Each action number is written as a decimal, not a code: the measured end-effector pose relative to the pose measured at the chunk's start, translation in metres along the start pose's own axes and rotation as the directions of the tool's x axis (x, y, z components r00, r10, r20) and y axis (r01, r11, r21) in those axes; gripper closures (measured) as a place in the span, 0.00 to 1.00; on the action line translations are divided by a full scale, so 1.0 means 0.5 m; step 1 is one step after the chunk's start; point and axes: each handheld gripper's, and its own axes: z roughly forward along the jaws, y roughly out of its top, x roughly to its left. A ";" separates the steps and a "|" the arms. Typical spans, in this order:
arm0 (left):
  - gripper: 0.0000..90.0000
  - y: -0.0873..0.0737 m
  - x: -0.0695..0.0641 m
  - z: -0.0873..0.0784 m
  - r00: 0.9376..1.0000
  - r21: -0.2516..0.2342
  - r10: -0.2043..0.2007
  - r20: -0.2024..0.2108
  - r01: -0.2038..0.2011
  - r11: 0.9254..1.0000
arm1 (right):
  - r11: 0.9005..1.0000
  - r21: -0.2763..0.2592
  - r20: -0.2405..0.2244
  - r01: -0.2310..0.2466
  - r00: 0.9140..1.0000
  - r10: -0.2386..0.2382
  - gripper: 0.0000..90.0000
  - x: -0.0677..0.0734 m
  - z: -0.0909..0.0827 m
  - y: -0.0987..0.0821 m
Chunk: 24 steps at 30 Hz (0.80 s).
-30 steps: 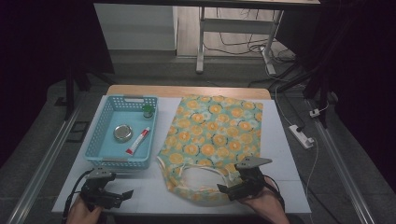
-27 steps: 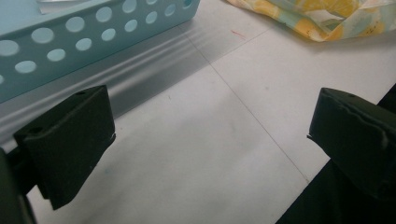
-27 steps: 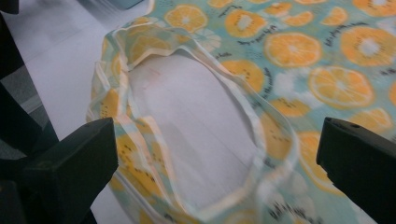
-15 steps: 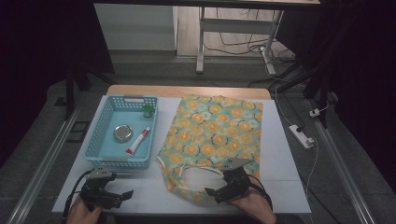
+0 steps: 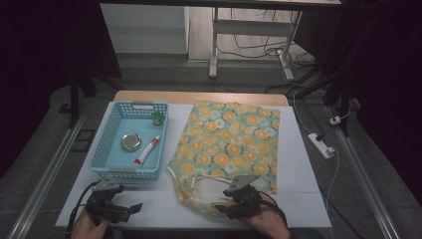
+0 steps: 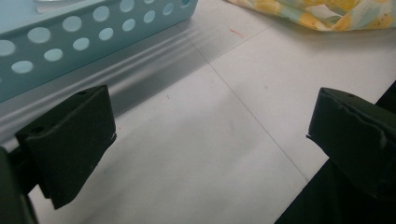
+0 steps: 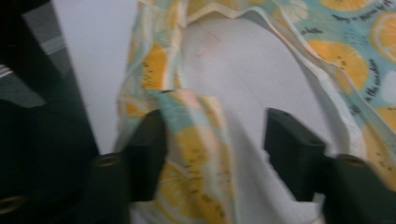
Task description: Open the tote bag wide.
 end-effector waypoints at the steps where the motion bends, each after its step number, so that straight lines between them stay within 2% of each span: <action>1: 0.01 0.000 0.000 0.000 1.000 0.001 0.000 0.001 0.000 1.000 | 1.000 -0.002 -0.008 0.002 1.000 -0.002 0.64 -0.001 -0.001 0.000; 5: 0.02 0.000 0.000 0.000 1.000 0.002 0.001 0.000 -0.001 1.000 | 1.000 -0.009 -0.059 0.001 0.998 -0.001 0.87 -0.006 -0.009 0.000; 8: 0.02 0.000 0.000 0.000 1.000 0.002 -0.001 0.000 0.001 1.000 | 1.000 -0.004 -0.063 0.001 0.998 -0.002 0.98 -0.009 -0.013 0.002; 17: 0.02 0.000 0.001 0.000 1.000 0.001 -0.005 0.001 0.005 1.000 | 0.998 -0.061 -0.050 -0.011 0.999 0.008 0.99 -0.028 -0.037 0.025; 24: 0.02 0.000 0.002 0.000 1.000 0.000 -0.011 0.003 0.011 1.000 | 0.995 -0.099 -0.023 -0.032 0.999 0.030 0.99 -0.059 -0.055 0.049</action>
